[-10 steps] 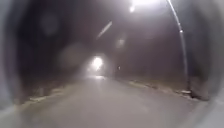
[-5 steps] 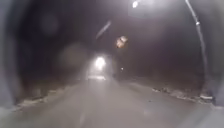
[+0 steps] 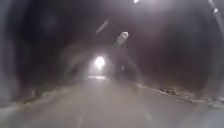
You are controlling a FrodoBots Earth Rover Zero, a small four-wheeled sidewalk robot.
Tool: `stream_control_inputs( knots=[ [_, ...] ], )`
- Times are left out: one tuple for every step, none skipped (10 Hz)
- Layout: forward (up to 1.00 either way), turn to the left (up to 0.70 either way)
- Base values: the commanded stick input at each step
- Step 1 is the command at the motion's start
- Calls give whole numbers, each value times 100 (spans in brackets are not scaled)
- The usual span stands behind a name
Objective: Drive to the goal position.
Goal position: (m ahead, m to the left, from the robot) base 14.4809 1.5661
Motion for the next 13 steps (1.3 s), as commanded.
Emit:
stream_control_inputs(
  knots=[
    [100,5],
    [100,5],
    [100,5],
    [100,5],
    [100,6],
    [100,9],
    [100,11],
    [100,9],
    [100,7],
    [100,5],
    [100,5],
    [100,7],
    [100,8]
  ],
)
